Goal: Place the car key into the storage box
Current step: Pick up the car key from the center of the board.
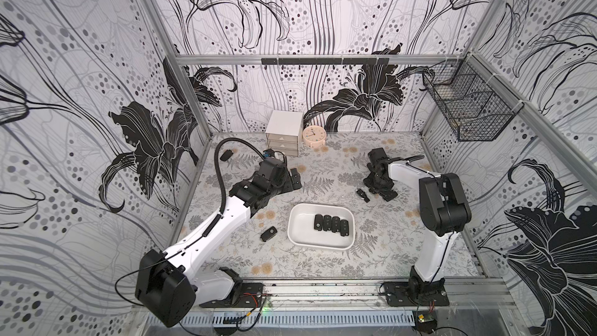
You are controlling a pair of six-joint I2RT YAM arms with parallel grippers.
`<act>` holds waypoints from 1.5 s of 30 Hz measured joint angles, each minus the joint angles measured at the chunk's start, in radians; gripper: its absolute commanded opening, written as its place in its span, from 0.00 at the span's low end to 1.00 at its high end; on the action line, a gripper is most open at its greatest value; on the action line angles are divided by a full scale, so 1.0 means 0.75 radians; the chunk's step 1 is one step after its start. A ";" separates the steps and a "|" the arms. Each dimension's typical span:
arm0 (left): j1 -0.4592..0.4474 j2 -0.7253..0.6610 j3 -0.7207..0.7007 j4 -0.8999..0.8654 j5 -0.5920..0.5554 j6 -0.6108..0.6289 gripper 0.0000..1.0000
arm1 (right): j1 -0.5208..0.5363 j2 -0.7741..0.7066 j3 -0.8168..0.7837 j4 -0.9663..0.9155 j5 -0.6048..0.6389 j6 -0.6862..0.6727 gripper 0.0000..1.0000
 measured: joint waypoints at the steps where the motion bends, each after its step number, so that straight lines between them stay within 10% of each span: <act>1: 0.001 -0.004 -0.003 0.000 0.002 0.000 0.99 | -0.005 0.001 0.000 -0.003 0.005 -0.004 0.54; 9: 0.004 -0.053 -0.032 -0.001 0.015 -0.002 0.99 | -0.022 0.021 0.024 -0.033 0.030 -0.040 0.36; 26: 0.005 -0.095 -0.080 -0.006 0.110 -0.028 0.99 | 0.005 -0.237 -0.056 -0.068 0.009 -0.091 0.32; 45: 0.005 -0.170 -0.120 -0.069 0.140 -0.032 0.99 | 0.687 -0.538 -0.108 -0.133 0.084 0.013 0.32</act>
